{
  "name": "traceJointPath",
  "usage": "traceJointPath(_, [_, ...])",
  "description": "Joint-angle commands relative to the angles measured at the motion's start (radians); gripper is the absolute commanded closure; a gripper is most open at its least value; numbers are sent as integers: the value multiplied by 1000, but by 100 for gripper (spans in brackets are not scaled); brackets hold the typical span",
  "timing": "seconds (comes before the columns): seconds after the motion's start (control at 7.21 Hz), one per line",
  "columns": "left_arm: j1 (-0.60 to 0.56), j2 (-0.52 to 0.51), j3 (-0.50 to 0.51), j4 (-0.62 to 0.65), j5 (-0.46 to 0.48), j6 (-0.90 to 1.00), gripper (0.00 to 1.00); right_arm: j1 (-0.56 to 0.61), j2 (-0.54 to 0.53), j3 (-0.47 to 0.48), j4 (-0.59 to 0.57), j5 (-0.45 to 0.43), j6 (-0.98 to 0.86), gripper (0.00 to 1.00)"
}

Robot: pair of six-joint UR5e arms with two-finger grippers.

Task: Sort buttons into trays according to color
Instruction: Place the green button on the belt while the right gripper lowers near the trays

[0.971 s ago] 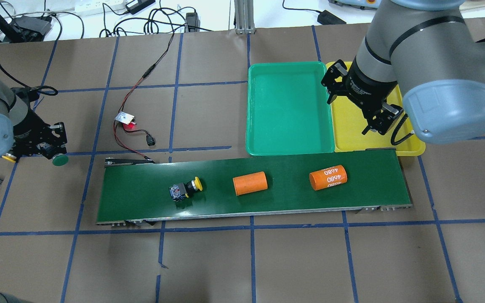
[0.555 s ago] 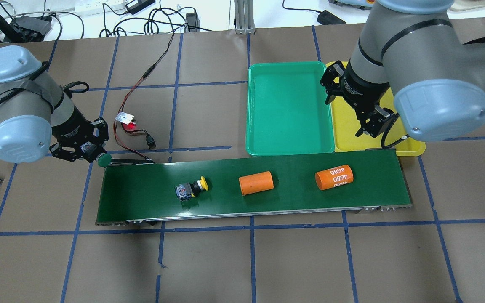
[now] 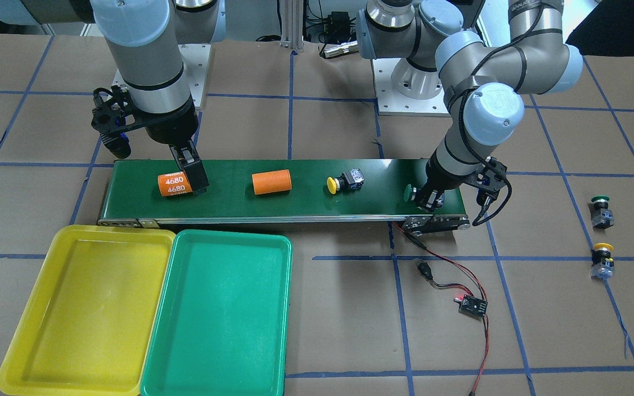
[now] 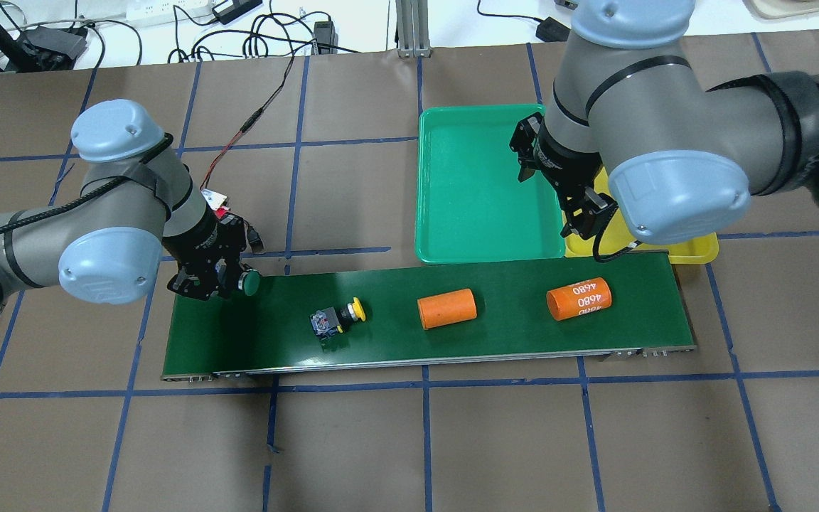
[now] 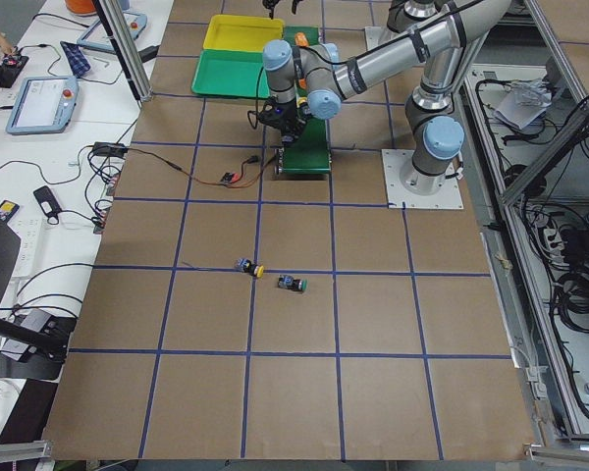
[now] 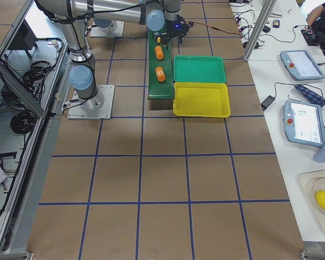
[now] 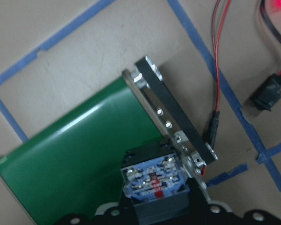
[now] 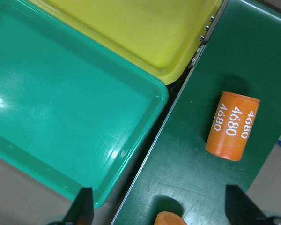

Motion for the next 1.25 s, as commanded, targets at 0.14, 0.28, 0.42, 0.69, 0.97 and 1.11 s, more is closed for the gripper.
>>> traceJointPath(0.14, [-30,6,-38,-1,-3,-61,100,23,19,0,-15,1,124,0])
traceJointPath(0.28, [-30,26,-43,-21,6,-68,100,45,37,0,-50,0,159,0])
traceJointPath(0.42, [-30,30,-52,-21,2,-68,100,81,55,0,-83,0,204,0])
traceJointPath(0.69, [-30,15,-55,-12,11,-88,37,125,92,0,-92,-14,253,0])
traceJointPath(0.97, [-31,58,-65,-36,20,-133,23,125,91,-1,-92,-14,256,0])
traceJointPath(1.11, [-31,85,-88,-47,17,-130,22,125,88,0,-89,-14,256,0])
